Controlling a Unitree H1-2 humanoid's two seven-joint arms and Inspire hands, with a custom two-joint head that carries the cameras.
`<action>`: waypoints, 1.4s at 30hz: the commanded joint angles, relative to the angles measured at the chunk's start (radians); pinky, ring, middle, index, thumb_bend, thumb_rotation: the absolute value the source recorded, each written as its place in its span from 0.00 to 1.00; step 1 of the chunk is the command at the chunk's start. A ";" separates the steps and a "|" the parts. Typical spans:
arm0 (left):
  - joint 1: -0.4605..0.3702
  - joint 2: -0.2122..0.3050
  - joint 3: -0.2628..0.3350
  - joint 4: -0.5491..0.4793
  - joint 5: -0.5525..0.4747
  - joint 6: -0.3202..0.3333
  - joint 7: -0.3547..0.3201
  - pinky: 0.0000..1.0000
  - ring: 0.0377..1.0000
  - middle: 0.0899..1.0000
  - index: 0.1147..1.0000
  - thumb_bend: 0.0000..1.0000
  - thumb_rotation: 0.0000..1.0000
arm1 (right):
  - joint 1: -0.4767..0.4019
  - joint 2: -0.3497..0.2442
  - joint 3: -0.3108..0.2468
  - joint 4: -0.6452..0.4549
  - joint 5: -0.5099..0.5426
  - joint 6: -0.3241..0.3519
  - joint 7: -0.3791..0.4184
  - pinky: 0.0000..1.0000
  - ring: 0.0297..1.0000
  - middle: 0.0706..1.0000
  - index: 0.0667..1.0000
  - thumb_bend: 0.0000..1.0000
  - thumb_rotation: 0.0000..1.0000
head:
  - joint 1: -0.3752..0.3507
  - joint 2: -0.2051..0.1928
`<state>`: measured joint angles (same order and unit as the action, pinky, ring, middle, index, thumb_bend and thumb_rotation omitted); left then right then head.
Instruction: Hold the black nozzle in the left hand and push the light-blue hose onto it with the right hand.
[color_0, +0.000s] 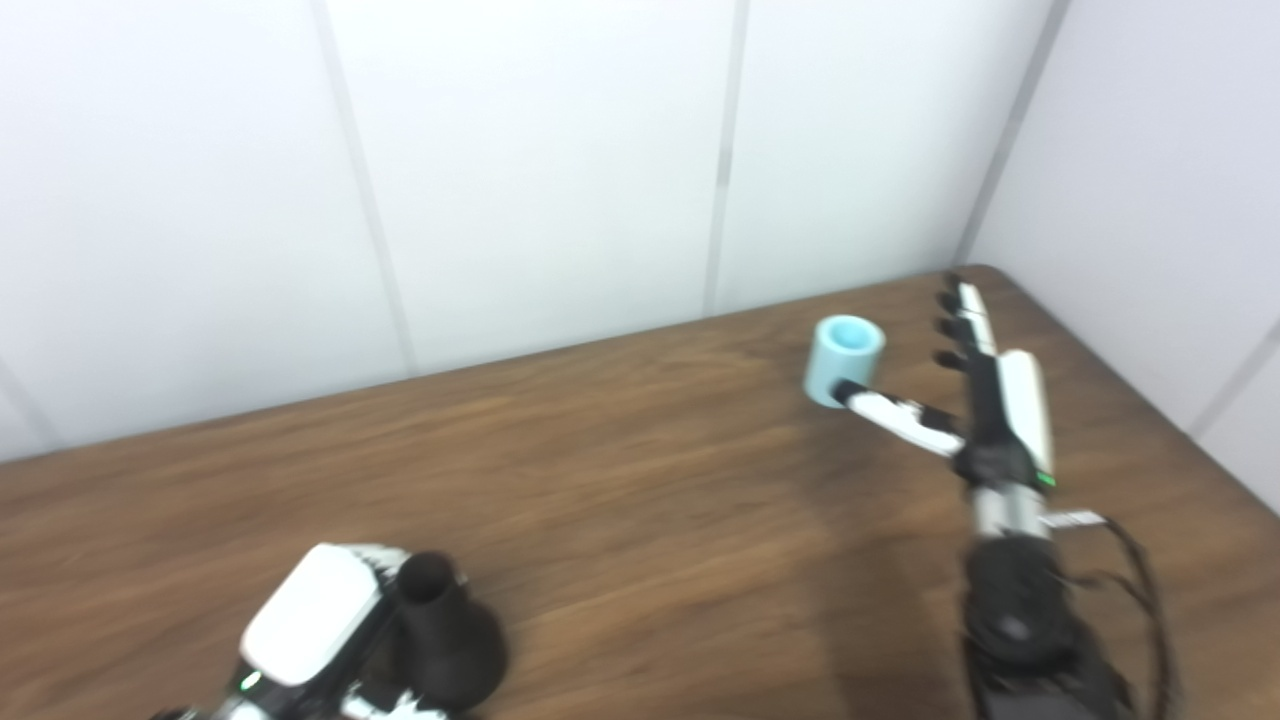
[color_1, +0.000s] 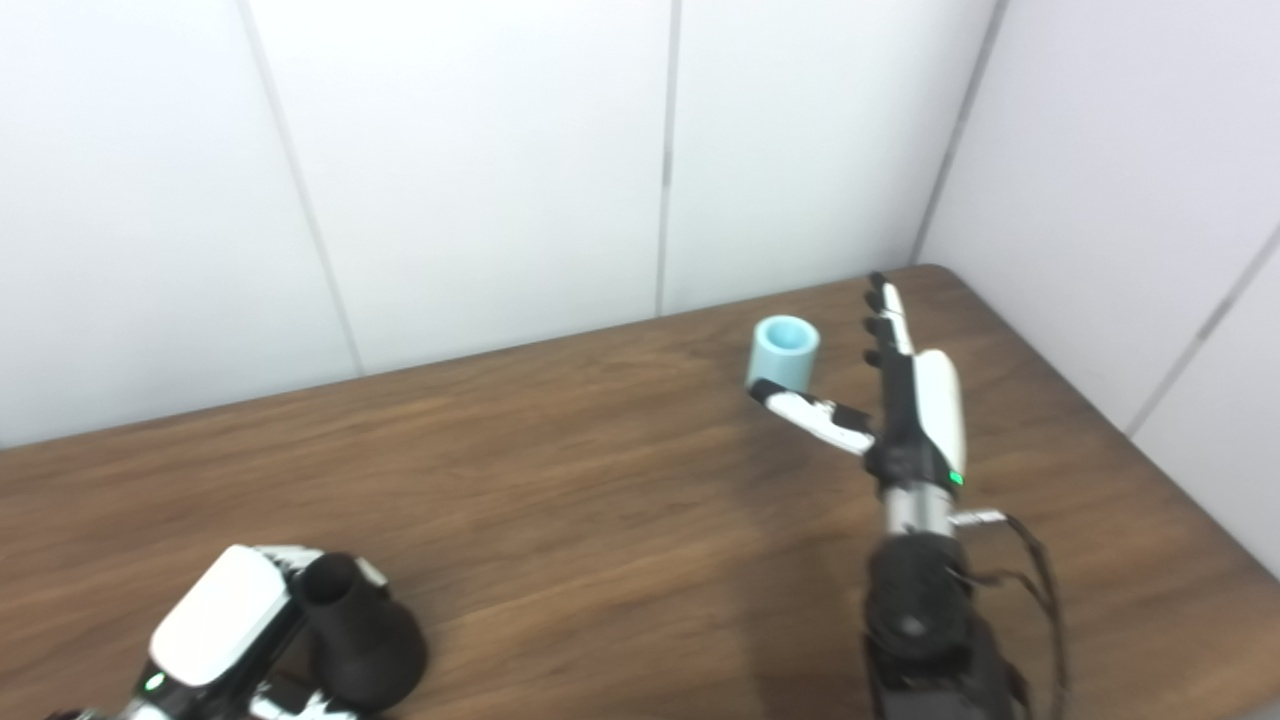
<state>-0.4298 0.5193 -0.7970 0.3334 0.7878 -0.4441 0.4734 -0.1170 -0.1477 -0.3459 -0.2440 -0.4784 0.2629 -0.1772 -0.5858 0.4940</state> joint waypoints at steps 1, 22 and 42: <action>0.140 -0.043 -0.115 0.042 -0.024 -0.026 0.023 0.36 0.44 0.43 0.42 0.52 0.00 | -0.053 -0.018 -0.012 0.010 0.028 -0.013 -0.039 0.79 0.89 0.94 0.97 0.92 0.48 | 0.000 0.000; 0.126 0.007 -0.210 0.032 -0.030 -0.026 0.092 0.36 0.44 0.43 0.42 0.52 0.00 | -0.193 -0.078 0.023 0.292 0.091 -0.033 -0.139 0.78 0.88 0.92 0.95 0.95 0.44 | -0.033 -0.013; 0.123 0.026 -0.242 0.038 -0.023 -0.026 0.117 0.35 0.44 0.43 0.42 0.52 0.00 | -0.269 -0.094 0.067 0.511 0.186 -0.082 -0.169 0.72 0.84 0.90 0.90 0.97 0.34 | -0.021 -0.014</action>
<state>-0.4622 0.5852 -0.9359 0.3037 0.7613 -0.4446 0.5735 -0.3418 -0.2279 -0.2937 0.2760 -0.3080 0.2228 -0.3426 -0.6060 0.4801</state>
